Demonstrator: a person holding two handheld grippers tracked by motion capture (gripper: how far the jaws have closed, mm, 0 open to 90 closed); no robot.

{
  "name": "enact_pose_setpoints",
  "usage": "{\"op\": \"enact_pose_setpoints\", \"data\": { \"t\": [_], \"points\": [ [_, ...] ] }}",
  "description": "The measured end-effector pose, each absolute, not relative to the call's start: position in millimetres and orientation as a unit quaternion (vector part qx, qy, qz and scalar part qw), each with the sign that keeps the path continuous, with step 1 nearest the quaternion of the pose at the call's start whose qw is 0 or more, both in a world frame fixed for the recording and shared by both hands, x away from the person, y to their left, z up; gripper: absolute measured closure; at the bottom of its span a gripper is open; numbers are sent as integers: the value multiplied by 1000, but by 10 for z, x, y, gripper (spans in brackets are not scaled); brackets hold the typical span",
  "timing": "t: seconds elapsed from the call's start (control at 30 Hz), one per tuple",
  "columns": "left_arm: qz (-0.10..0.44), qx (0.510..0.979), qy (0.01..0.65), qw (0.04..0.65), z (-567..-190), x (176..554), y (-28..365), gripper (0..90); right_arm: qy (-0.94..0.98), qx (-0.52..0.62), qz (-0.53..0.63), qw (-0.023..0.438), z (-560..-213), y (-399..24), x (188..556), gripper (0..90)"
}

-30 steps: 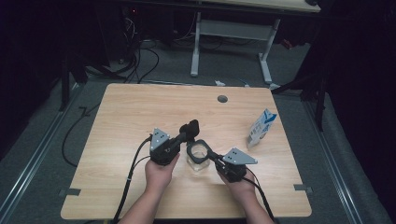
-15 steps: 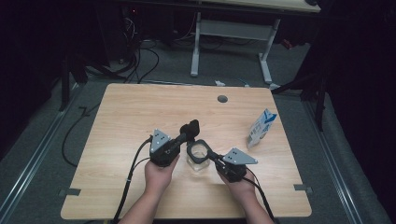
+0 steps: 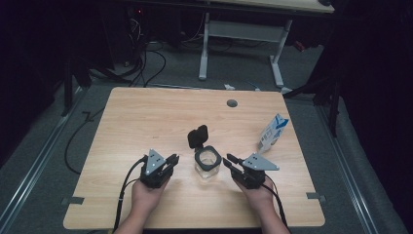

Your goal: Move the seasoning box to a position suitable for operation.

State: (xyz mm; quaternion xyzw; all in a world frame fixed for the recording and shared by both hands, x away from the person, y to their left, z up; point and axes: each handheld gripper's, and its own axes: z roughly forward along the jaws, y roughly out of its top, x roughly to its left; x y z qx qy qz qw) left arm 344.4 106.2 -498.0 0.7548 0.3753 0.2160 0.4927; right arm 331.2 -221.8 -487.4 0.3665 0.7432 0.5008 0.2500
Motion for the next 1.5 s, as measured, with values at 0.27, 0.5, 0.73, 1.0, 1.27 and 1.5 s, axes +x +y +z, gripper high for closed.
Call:
{"op": "enact_pose_setpoints", "data": {
  "t": [0.27,0.5,0.73,1.0,1.27,1.5],
  "points": [
    [200,778,399,441,-5143,3396,1389,675,729,414,479,260,-4963,-2482,3369,651],
    [208,788,387,430,-5193,3357,1481,571,721,438,464,271,-5009,-2592,3379,627],
    [180,793,366,452,-5200,3295,1425,458,718,475,421,285,-5137,-2648,3325,617],
    [184,799,340,461,-5206,3241,1379,436,714,511,375,299,-5260,-2711,3232,557],
    [188,783,359,472,-5180,3242,1475,448,701,529,368,304,-5226,-2752,3314,532],
    [191,783,360,469,-5220,3262,1446,448,685,537,367,329,-5108,-2892,3441,579]
  ]
}}
